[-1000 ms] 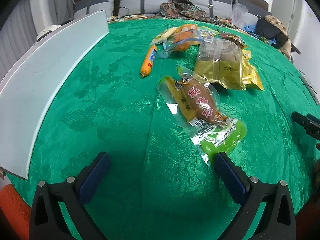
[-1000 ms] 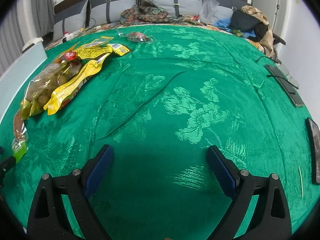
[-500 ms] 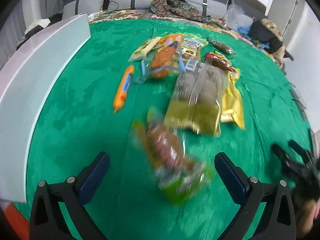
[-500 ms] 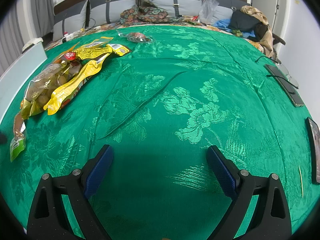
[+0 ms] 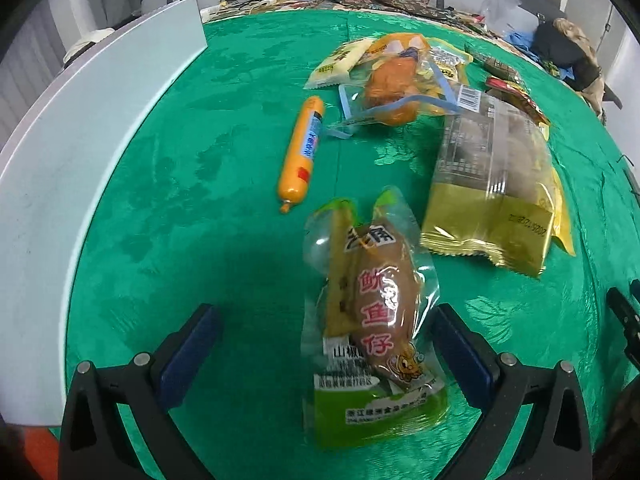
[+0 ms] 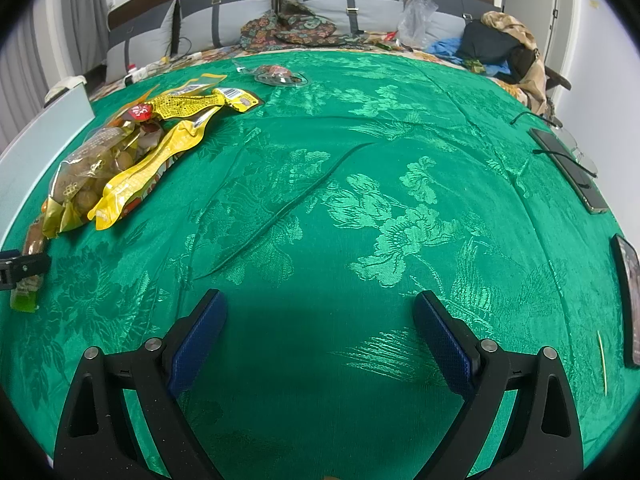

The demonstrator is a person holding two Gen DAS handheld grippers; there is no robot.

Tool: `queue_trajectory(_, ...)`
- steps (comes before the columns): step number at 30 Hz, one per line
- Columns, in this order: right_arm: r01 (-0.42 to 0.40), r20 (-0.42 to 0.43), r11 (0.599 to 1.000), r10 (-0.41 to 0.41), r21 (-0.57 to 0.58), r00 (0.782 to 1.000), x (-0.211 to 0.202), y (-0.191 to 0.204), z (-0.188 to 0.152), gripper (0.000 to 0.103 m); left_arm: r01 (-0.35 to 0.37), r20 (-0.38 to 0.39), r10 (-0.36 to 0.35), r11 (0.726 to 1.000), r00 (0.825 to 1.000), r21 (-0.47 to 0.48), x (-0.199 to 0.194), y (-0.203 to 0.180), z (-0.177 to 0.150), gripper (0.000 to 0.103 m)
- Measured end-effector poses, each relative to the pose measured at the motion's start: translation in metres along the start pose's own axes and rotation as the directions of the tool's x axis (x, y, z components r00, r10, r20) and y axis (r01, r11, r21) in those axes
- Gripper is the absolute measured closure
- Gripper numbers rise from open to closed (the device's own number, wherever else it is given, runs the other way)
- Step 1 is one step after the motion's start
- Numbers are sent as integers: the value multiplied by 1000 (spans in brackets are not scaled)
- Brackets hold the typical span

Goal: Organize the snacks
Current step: 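Move the left tool down to the green-labelled fish snack pack and close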

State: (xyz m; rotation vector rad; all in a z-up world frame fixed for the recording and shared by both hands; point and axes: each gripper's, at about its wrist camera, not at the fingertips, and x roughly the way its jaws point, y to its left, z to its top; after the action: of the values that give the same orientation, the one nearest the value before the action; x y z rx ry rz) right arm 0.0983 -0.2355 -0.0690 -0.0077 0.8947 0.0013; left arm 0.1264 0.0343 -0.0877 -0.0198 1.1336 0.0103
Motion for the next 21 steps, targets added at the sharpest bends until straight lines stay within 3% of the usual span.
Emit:
queue_trajectory(9,0,0,1000,0,0,1000,0,0,0,6,8,57,-9,1000,998,24,-4,2,-8,0)
queue_trajectory(21,0,0,1000,0,0,1000,0,0,0,6,30,63,-35,997,997,71,-3,3,-5,0)
